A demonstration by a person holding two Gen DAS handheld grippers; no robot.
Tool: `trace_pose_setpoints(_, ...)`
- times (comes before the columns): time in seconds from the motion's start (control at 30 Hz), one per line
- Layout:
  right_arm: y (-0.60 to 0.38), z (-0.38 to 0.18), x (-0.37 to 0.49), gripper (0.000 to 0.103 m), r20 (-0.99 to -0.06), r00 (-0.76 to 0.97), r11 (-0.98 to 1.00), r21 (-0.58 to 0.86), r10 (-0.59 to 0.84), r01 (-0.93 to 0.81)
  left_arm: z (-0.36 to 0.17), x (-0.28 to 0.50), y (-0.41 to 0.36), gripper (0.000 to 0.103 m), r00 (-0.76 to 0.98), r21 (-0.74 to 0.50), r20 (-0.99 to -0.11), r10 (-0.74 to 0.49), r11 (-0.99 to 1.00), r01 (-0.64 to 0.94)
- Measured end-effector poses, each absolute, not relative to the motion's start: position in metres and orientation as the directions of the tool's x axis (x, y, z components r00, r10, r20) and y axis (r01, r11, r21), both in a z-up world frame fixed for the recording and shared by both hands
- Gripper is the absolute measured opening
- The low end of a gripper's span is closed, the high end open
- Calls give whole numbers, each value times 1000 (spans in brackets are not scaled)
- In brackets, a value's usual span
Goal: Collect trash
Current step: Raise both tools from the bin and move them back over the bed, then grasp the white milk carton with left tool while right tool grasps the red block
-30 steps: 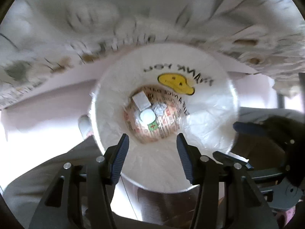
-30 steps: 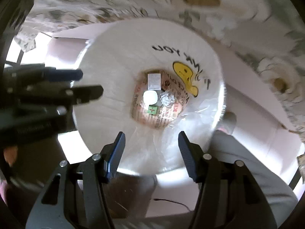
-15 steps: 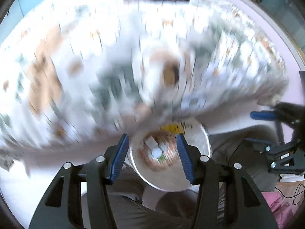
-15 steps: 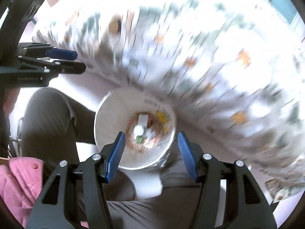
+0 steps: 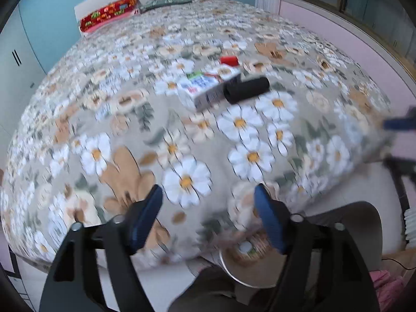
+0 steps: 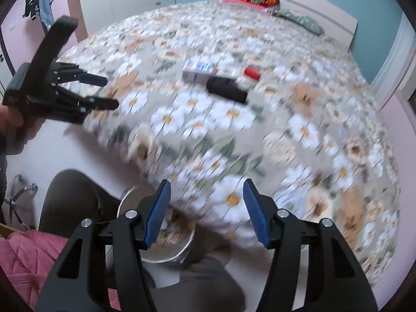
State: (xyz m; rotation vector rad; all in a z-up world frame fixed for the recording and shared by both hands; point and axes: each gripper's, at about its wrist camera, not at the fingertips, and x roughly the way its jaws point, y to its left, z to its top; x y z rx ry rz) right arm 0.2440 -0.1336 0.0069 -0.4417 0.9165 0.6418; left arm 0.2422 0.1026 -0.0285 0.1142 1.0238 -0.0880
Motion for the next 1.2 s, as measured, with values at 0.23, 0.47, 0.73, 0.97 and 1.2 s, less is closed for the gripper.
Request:
trace_pose_setpoints(0.23, -131, 36, 284, 71, -807, 497, 748, -107, 320, -655, -16, 273, 105, 87, 538, 112, -843, 1, 978, 174)
trace_pose_setpoints(0.47, -121, 47, 327, 71, -795, 522, 745, -139, 309, -652, -21, 308, 108, 89, 519, 119, -854, -22, 965, 236)
trace_pose_setpoints(0.73, -106, 36, 391, 72, -802, 503, 738, -120, 323, -664, -39, 352, 120, 89, 485, 36, -866, -122, 952, 303)
trace_pose_setpoints(0.97, -87, -3, 451, 72, -838, 462, 723, -124, 290, -680, -61, 389, 124, 89, 458, -4, -865, -205, 916, 402)
trace_pose_setpoints(1.2, -68, -45, 497, 72, -872, 395, 686, -100, 288, -721, -84, 420, 127, 89, 428, -50, -859, -281, 878, 476)
